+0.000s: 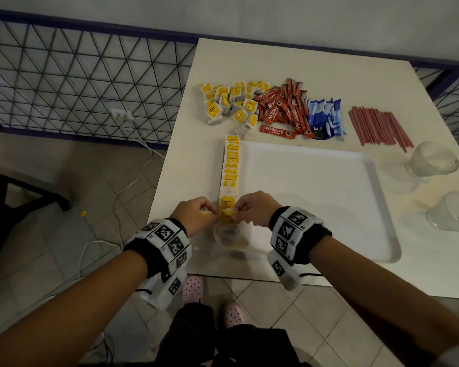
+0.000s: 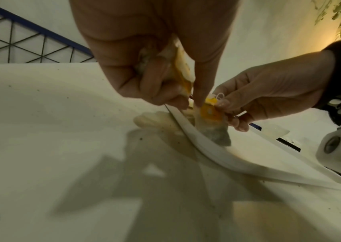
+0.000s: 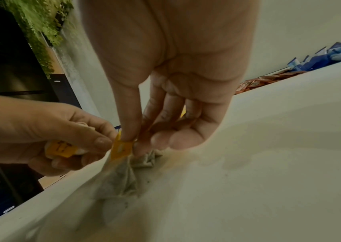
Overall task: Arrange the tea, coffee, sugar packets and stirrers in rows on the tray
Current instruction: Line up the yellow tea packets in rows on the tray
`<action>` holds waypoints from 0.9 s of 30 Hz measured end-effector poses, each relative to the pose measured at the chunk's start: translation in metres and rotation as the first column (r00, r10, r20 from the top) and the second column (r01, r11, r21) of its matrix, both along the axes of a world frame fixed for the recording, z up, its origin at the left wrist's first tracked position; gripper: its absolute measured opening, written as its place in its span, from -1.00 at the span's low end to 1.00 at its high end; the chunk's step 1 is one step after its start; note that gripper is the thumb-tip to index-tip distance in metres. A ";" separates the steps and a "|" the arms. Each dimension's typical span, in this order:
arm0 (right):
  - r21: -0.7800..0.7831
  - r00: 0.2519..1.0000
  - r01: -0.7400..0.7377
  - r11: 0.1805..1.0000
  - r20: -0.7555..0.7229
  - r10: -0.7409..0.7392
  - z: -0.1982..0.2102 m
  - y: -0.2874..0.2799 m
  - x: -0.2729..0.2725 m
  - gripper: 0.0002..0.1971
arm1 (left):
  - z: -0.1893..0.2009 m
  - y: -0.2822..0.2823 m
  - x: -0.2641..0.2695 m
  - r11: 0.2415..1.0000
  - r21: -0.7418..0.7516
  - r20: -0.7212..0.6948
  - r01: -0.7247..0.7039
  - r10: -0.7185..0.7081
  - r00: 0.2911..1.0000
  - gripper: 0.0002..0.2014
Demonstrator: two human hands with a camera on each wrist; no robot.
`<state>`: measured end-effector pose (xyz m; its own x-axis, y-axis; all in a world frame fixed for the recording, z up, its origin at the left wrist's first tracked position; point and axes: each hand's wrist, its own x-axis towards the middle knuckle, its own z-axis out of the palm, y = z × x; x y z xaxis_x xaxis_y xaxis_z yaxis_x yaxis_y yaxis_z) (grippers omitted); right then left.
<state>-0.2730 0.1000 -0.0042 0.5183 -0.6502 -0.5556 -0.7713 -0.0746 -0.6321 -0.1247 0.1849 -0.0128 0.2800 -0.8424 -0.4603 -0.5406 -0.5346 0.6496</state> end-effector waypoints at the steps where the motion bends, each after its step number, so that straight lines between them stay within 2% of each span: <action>1: 0.002 1.000 0.014 1.000 0.004 -0.014 -0.001 -0.001 0.001 -0.88 | 0.001 -0.001 0.002 1.000 -0.001 0.008 -0.006 0.006 1.000 -0.86; 6: 0.013 0.994 0.110 0.994 0.017 -0.110 -0.006 -0.010 0.006 -0.89 | 0.001 -0.007 0.002 0.996 0.072 0.015 0.043 -0.044 0.999 -0.74; 10: 0.027 0.994 0.106 0.994 -0.016 -0.106 -0.009 -0.012 0.009 -0.89 | 0.001 -0.012 -0.002 0.974 0.195 0.026 0.120 -0.127 0.992 -0.58; 14: 0.007 0.993 0.114 0.993 -0.034 -0.113 -0.013 -0.012 0.012 -0.80 | 0.001 -0.014 -0.005 0.956 0.233 0.078 0.178 -0.201 0.976 -0.59; 19: -0.025 0.990 0.130 0.991 -0.047 -0.131 -0.016 -0.011 0.012 -0.76 | 0.002 -0.015 -0.004 0.955 0.237 0.055 0.181 -0.199 0.978 -0.59; 23: -0.025 0.987 0.157 0.987 -0.018 -0.158 -0.014 -0.011 0.009 -0.75 | 0.003 -0.014 0.002 0.972 0.185 -0.028 0.142 -0.140 0.990 -0.58; 27: -0.007 0.982 0.131 0.991 0.139 -0.129 0.008 -0.010 0.003 -0.75 | 0.013 -0.014 0.011 0.978 0.113 -0.252 0.173 -0.140 0.957 -0.57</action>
